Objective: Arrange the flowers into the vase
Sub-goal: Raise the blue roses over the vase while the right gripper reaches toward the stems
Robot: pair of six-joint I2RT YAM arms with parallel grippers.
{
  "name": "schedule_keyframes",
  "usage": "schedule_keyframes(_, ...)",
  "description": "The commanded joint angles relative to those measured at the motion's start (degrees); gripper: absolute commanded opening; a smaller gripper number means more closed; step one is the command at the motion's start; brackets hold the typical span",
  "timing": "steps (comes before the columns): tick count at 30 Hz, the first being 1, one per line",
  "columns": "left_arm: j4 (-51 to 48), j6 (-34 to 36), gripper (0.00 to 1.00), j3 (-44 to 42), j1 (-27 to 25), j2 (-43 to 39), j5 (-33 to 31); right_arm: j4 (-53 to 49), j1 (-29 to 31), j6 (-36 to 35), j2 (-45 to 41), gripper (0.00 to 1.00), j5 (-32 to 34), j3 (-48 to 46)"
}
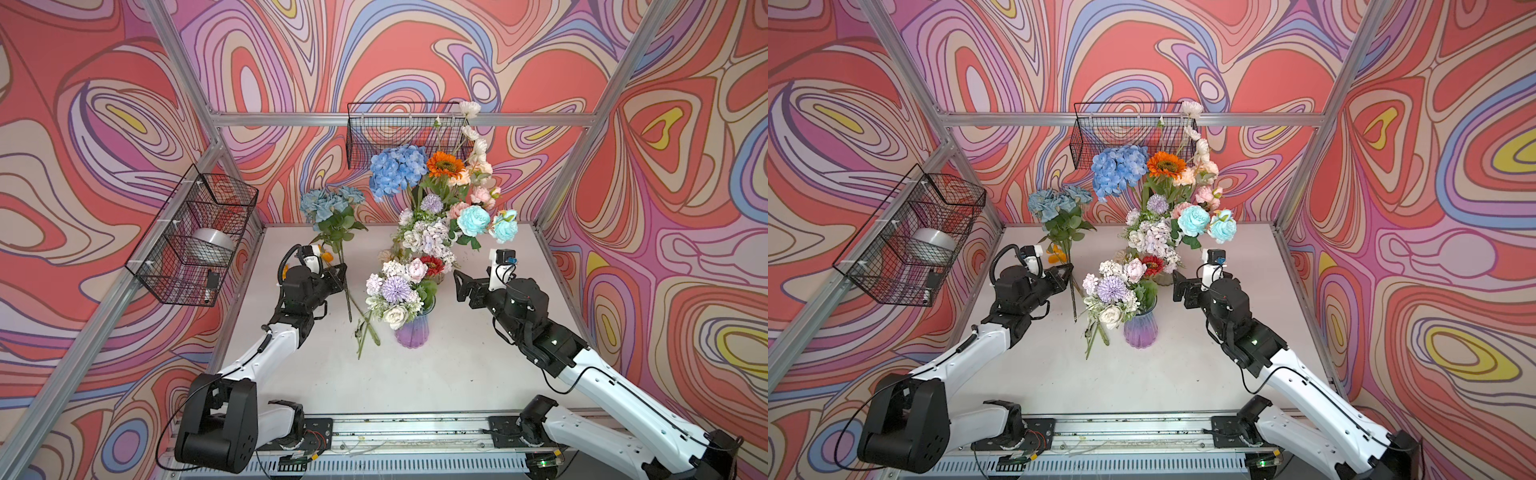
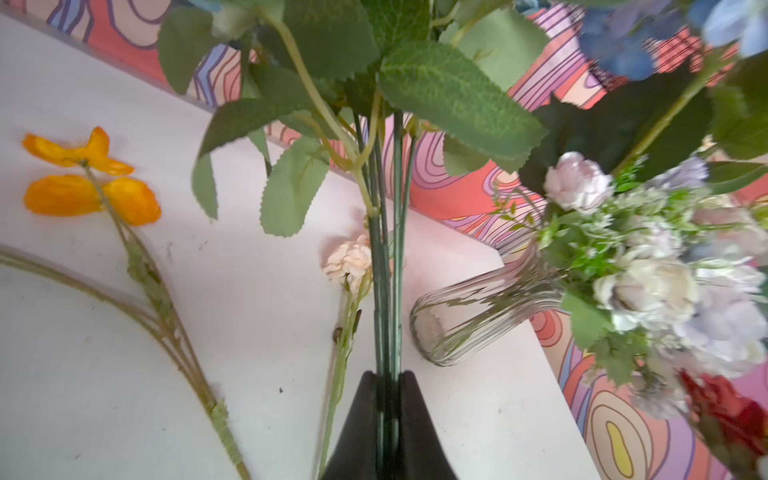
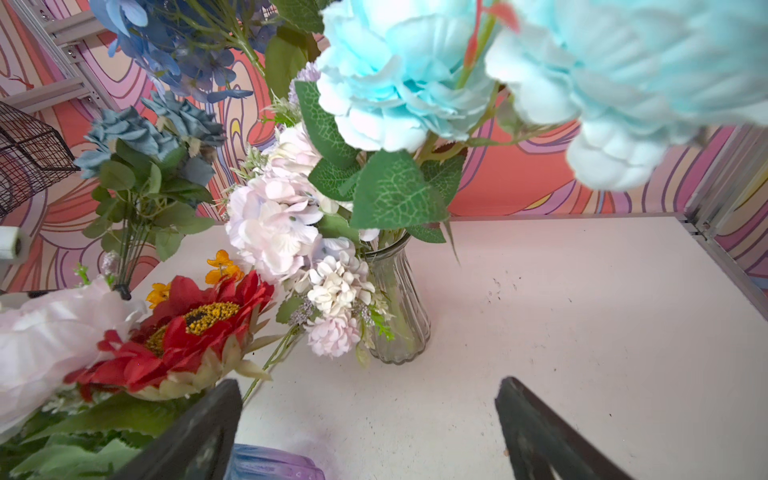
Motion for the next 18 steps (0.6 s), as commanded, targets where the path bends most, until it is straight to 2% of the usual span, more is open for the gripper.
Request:
schedule_keyframes(1,8.7,-1.5,0.00,-1.1,0.4,-3.2,1.4,0.4,0.0,-1.9,-1.2,0.98,1.1,1.7)
schedule_keyframes(5,11.6,-1.8,0.00,-0.9,0.3,-7.8,3.5,1.0,0.1,-4.8,-1.2,0.97,-1.5,5.1)
schedule_keyframes(9,13.1,-2.6,0.00,0.4,0.0,-12.6,6.5,0.4,0.1,-5.6,1.6,0.87,-8.1,11.1)
schedule_keyframes(13,8.9,-1.5,0.00,3.5,-1.7,-17.3,8.8,0.4,0.2,-3.8,7.0,0.75,-16.9,18.0)
schedule_keyframes(18,5.4,-0.8,0.00,8.9,-6.1,-20.0,13.6,-0.2,1.9,-0.1,14.6,0.67,-26.2,26.9)
